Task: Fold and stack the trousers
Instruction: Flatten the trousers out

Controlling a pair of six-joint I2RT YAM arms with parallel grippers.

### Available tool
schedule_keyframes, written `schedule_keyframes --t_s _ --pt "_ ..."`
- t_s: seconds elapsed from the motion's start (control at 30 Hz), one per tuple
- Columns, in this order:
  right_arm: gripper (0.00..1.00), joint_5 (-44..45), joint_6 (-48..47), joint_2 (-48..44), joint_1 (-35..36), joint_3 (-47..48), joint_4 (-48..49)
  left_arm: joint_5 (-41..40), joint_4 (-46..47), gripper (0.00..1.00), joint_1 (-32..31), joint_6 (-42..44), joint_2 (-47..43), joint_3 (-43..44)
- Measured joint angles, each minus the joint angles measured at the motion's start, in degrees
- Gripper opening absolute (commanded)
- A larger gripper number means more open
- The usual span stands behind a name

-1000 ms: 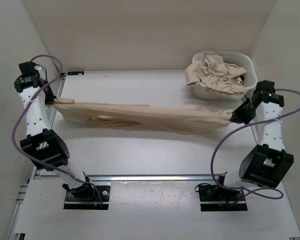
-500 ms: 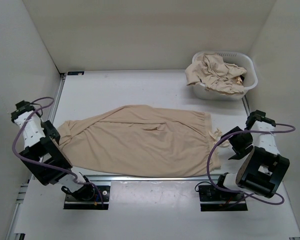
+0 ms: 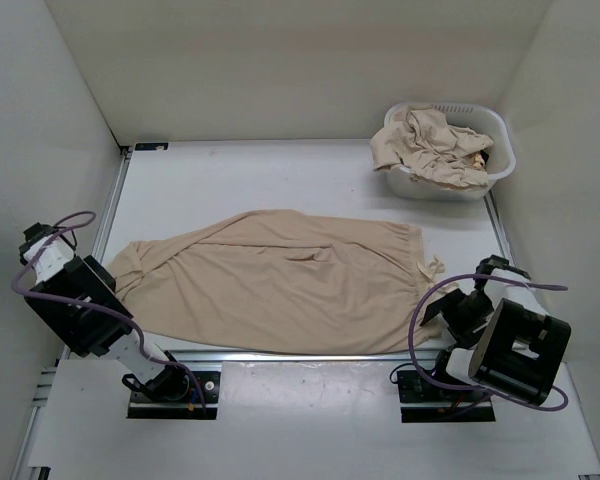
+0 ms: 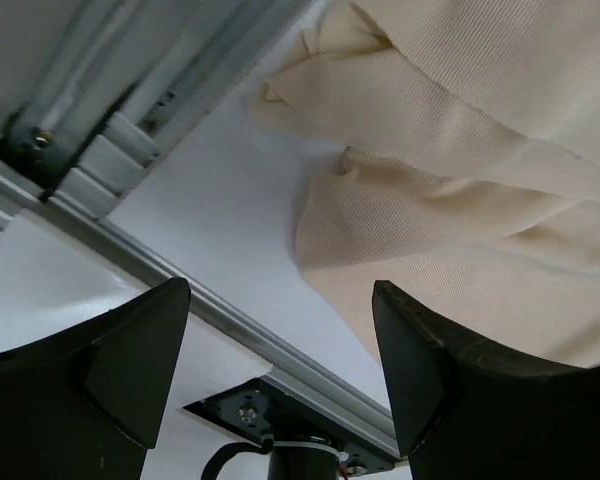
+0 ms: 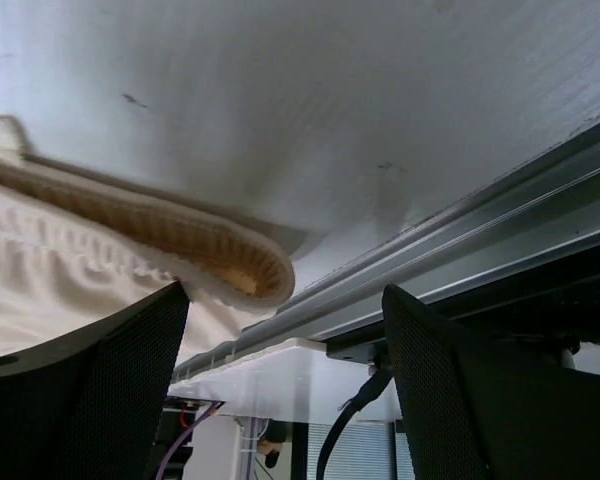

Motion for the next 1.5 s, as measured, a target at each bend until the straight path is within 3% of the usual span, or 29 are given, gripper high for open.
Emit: schedule_keyframes --t_s 0.2,0.27,0.3,0.33,0.37,0.4,0.43,0.5,0.7,0.8,0.87,0.9,1.0,1.1,1.23,1.37,1.5 --pt "0.77 0.50 1.75 0.00 2.10 -1.68 3.30 3.28 3.08 0.80 -0.24 -0.02 1.57 -7.13" --pt "0.67 0.94 2.40 0.37 3.37 -1.90 4.42 4.33 3.98 0.69 -0.74 -0.15 1.60 -9.49" --pt "0.60 1.11 2.60 0.68 3.80 -1.95 4.37 4.66 4.46 0.62 -1.14 -0.13 1.60 -10.51" --pt "0.44 1.03 2.95 1.14 4.20 -1.95 3.85 4.94 5.14 0.56 -1.55 -0.13 1.62 -11.43" --pt "0.36 0.79 2.99 1.81 4.44 -1.95 3.23 5.20 5.68 0.41 -1.84 -0.13 1.75 -12.09" --pt "0.20 0.48 3.96 2.80 4.50 -1.97 1.99 5.57 5.97 0.30 -2.10 -0.26 2.19 -12.35" --pt "0.12 0.00 3.69 3.50 4.50 -1.95 1.79 5.95 6.16 0.17 -2.34 -0.35 2.86 -12.31" --pt "0.00 -0.61 4.44 5.55 4.52 -0.96 1.44 6.67 5.86 0.14 -2.58 -0.20 3.54 -11.67" --pt "0.00 3.32 5.60 5.31 3.13 6.71 0.22 6.12 4.74 0.14 -2.45 -0.04 2.75 -10.80" --pt "0.00 5.53 5.42 2.27 0.44 13.75 -0.13 5.84 -0.76 0.14 -2.84 -0.07 -1.70 -10.64" --pt "0.00 6.34 5.01 0.74 -1.86 17.44 -0.46 6.69 -6.60 0.30 -3.76 -0.02 -6.91 -10.73" --pt "0.00 6.84 4.83 0.50 -3.06 19.08 -1.11 7.08 -9.01 0.69 -4.35 0.04 -10.21 -11.19" --pt "0.00 8.92 4.02 1.25 -5.22 22.10 -2.32 7.67 -13.73 1.00 -5.60 0.13 -18.67 -12.50" --pt "0.00 10.16 3.58 3.56 -5.60 24.30 -3.37 8.61 -15.23 1.00 -5.57 -0.09 -20.04 -11.98" --pt "0.00 11.41 2.67 5.40 -5.57 26.12 -4.22 12.15 -14.86 1.00 -5.57 -0.09 -12.02 -7.08" --pt "0.00 11.87 2.21 5.57 -5.57 26.53 -4.39 14.25 -9.20 1.00 -5.60 -0.09 -4.94 -4.72" --pt "0.00 11.87 1.97 5.66 -5.60 26.47 -4.59 11.45 -0.72 0.99 -5.81 -0.07 -0.83 -6.78"
